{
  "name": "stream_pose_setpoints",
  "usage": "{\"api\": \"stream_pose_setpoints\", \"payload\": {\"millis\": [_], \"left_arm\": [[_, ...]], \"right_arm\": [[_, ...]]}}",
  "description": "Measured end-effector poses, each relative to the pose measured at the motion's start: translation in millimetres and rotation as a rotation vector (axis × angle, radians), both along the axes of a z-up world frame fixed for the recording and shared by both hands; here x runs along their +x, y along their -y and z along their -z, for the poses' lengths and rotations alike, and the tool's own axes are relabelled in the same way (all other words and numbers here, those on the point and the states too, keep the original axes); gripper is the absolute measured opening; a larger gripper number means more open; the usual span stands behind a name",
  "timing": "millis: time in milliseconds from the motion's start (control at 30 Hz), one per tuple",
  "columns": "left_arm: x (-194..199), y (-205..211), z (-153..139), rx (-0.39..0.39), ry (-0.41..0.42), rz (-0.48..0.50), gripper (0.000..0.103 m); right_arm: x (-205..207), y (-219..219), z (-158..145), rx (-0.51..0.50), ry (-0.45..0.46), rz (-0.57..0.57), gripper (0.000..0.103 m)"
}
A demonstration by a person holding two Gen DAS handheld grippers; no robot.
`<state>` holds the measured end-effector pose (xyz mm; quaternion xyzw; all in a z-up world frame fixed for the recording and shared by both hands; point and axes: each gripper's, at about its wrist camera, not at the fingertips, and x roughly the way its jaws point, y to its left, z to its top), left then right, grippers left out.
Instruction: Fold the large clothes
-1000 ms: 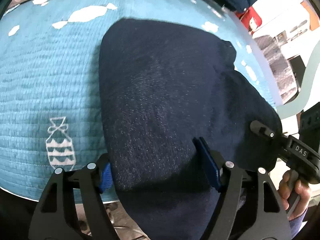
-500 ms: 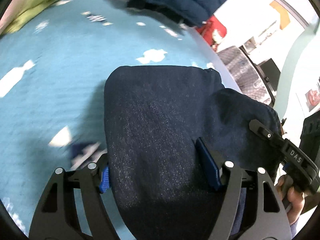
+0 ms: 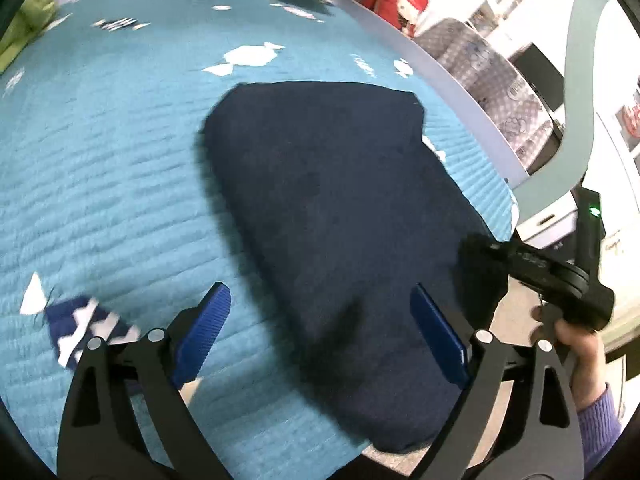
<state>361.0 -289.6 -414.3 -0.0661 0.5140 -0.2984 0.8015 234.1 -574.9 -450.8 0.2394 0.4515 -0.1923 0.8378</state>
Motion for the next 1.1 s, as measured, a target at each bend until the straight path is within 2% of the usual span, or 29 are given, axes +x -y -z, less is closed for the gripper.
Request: {"api": "stream_pose_setpoints", "payload": {"millis": [100, 133, 200, 300, 333, 367, 400, 433, 467, 567, 633, 800, 900, 933, 967, 1100], "left_arm": [[-6, -25, -6, 0.004, 0.02, -0.03, 0.092], [-8, -32, -10, 0.017, 0.038, -0.039, 0.092], [-14, -46, -19, 0.028, 0.068, -0.054, 0.092], [-24, -65, -31, 0.053, 0.087, -0.075, 0.092], [-28, -74, -36, 0.065, 0.097, -0.084, 0.093], [-33, -78, -38, 0.079, 0.105, -0.089, 0.093], [-37, -86, -41, 0.088, 0.112, -0.092, 0.093], [-41, -92, -43, 0.092, 0.114, -0.096, 0.093], [-46, -99, -44, 0.101, 0.106, -0.101, 0.093], [-60, -117, -50, 0.101, 0.094, -0.111, 0.093], [-72, -128, -61, 0.101, 0.113, -0.118, 0.093], [-104, -158, -105, 0.076, 0.204, -0.153, 0.097], [-127, -179, -136, 0.059, 0.256, -0.181, 0.098], [-135, -188, -148, 0.051, 0.28, -0.187, 0.098], [-142, -194, -157, 0.052, 0.298, -0.191, 0.098], [-177, -228, -191, 0.088, 0.36, -0.228, 0.098]], "right_arm": [[-11, -29, -32, -0.145, 0.005, -0.022, 0.052], [-13, -43, -41, -0.152, 0.023, -0.057, 0.055], [-13, -76, -48, -0.096, 0.047, -0.175, 0.057], [-12, -112, -31, 0.022, 0.007, -0.27, 0.058], [-10, -121, -15, 0.067, -0.031, -0.289, 0.058], [-8, -128, 5, 0.064, -0.097, -0.286, 0.058], [-4, -130, 22, 0.003, -0.149, -0.273, 0.061], [-3, -131, 34, -0.033, -0.155, -0.27, 0.073], [-3, -126, 44, -0.025, -0.149, -0.246, 0.079], [-3, -112, 38, 0.07, -0.143, -0.171, 0.078], [-6, -116, 24, 0.068, -0.129, -0.181, 0.078], [-37, -155, -46, 0.032, 0.028, -0.238, 0.078], [-61, -200, -100, -0.055, 0.126, -0.32, 0.078], [-69, -216, -115, -0.08, 0.148, -0.34, 0.082], [-76, -229, -128, -0.104, 0.168, -0.365, 0.085], [-103, -275, -166, -0.167, 0.234, -0.434, 0.087]]}}
